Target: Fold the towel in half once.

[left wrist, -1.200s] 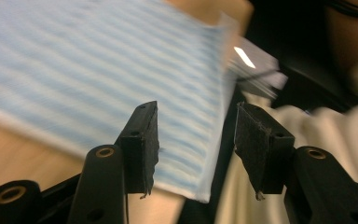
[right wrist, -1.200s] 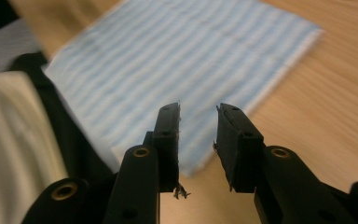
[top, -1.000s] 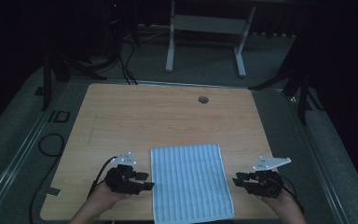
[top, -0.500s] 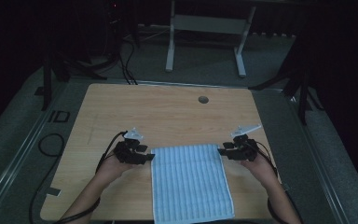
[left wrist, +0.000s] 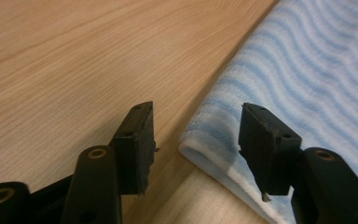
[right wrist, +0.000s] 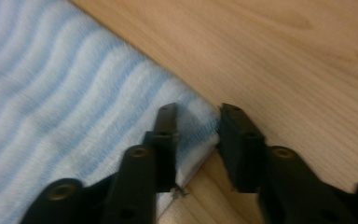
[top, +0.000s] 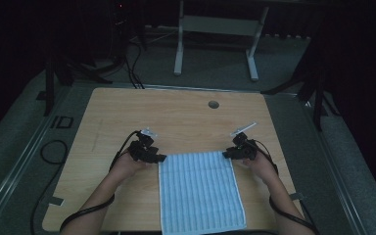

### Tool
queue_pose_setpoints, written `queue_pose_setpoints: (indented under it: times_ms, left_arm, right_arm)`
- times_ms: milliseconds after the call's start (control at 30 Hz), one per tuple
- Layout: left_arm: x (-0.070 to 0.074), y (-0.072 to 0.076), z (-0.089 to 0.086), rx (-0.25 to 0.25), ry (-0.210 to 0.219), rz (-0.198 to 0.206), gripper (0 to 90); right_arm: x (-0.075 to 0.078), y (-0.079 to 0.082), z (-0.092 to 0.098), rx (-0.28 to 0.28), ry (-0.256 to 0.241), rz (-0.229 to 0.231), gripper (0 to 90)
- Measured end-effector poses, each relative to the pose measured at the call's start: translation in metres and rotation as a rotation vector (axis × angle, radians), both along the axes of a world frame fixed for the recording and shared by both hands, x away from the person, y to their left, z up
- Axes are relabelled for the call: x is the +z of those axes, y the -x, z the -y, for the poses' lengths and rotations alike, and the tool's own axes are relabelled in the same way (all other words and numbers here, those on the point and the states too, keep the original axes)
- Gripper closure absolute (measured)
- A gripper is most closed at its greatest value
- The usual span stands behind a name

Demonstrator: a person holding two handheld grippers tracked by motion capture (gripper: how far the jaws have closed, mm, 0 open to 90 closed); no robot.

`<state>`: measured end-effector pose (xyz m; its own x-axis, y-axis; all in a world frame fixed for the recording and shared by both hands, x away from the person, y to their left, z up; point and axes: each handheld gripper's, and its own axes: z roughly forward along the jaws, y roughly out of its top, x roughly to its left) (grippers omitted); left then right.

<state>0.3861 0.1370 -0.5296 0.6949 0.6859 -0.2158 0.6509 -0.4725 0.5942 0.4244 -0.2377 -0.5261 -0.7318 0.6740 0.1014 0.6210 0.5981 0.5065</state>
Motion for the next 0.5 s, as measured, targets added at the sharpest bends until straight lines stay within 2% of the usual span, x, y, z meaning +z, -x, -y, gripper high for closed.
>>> queue_pose_setpoints:
  times_ms: [67, 100, 133, 167, 233, 267, 300, 400, 500]
  left_arm:
    - [-0.003, 0.000, 0.003, -0.015, -0.013, -0.001, 51.8]
    - [-0.005, 0.000, 0.006, -0.037, -0.026, -0.007, 61.0]
    - [-0.005, 0.000, 0.006, -0.037, -0.026, -0.007, 62.7]
    - [-0.007, 0.001, 0.010, -0.051, -0.050, 0.007, 68.5]
    - [-0.007, 0.001, 0.010, -0.045, -0.048, 0.018, 73.2]
    - [-0.007, 0.001, 0.010, -0.045, -0.048, 0.018, 78.3]
    - [-0.006, -0.002, 0.010, -0.024, -0.024, 0.017, 82.4]
    - [-0.006, -0.006, 0.009, -0.019, -0.019, 0.021, 86.3]
    - [-0.003, -0.013, 0.010, 0.007, -0.025, 0.039, 86.8]
  right_arm:
    - [-0.004, 0.001, -0.002, 0.010, 0.011, -0.006, 75.4]
    - [-0.004, 0.001, -0.003, 0.012, 0.003, -0.006, 80.6]
    - [-0.004, 0.001, -0.003, 0.012, 0.003, -0.006, 80.6]
    - [-0.003, 0.001, -0.003, 0.011, 0.000, -0.009, 84.8]
    - [-0.002, 0.001, -0.002, 0.010, -0.006, -0.009, 86.4]
    - [-0.002, 0.000, -0.002, 0.008, -0.007, -0.008, 86.7]
    - [0.000, 0.000, -0.001, 0.001, -0.008, -0.004, 86.9]
    - [0.000, -0.001, -0.001, -0.002, -0.008, -0.002, 87.0]
    - [0.007, -0.007, 0.000, -0.025, -0.025, 0.012, 87.3]
